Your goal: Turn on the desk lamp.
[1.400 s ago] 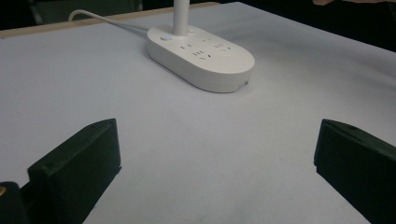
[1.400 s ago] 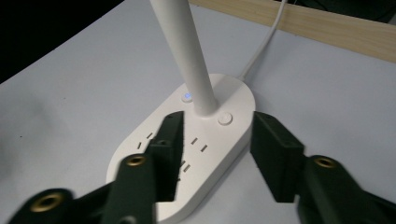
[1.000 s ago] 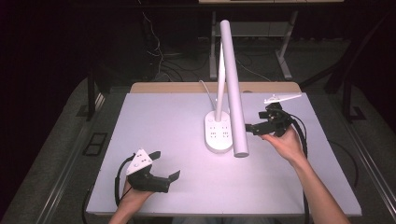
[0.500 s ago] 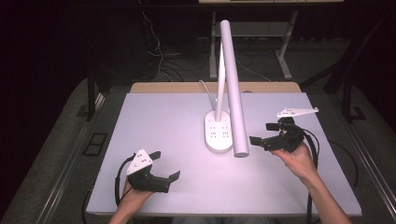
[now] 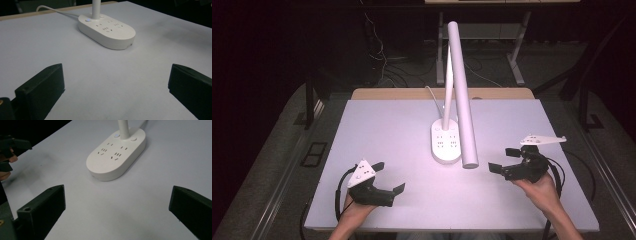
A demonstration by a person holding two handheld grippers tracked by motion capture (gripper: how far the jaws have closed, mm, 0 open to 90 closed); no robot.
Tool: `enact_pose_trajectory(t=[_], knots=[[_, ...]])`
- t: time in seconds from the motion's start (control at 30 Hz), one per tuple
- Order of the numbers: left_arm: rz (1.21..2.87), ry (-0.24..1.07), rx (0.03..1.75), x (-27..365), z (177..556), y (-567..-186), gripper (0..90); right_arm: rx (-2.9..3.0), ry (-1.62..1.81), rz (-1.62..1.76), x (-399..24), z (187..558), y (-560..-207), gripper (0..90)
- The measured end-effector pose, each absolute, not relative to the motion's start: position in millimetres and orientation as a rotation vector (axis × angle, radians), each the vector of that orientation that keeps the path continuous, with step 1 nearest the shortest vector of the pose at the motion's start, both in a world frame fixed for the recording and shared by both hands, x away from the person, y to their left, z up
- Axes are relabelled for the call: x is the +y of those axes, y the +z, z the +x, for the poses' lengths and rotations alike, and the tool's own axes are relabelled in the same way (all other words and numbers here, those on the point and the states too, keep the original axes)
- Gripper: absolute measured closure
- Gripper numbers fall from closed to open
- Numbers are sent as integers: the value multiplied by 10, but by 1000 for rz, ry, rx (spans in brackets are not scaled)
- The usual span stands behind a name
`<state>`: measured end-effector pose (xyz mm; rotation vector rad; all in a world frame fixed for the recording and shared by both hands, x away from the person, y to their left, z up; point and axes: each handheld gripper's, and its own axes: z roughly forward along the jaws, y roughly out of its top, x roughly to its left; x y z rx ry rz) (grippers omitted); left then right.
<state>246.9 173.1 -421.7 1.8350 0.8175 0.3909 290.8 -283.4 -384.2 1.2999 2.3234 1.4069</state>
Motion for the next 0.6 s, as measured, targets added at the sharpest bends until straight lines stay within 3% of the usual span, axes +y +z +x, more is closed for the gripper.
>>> enact_pose_trajectory(t=[0.6], knots=[[1837,390,819,1727,2466,-4217,0,2297,1397,1323,-2910,2472,-4199,1]])
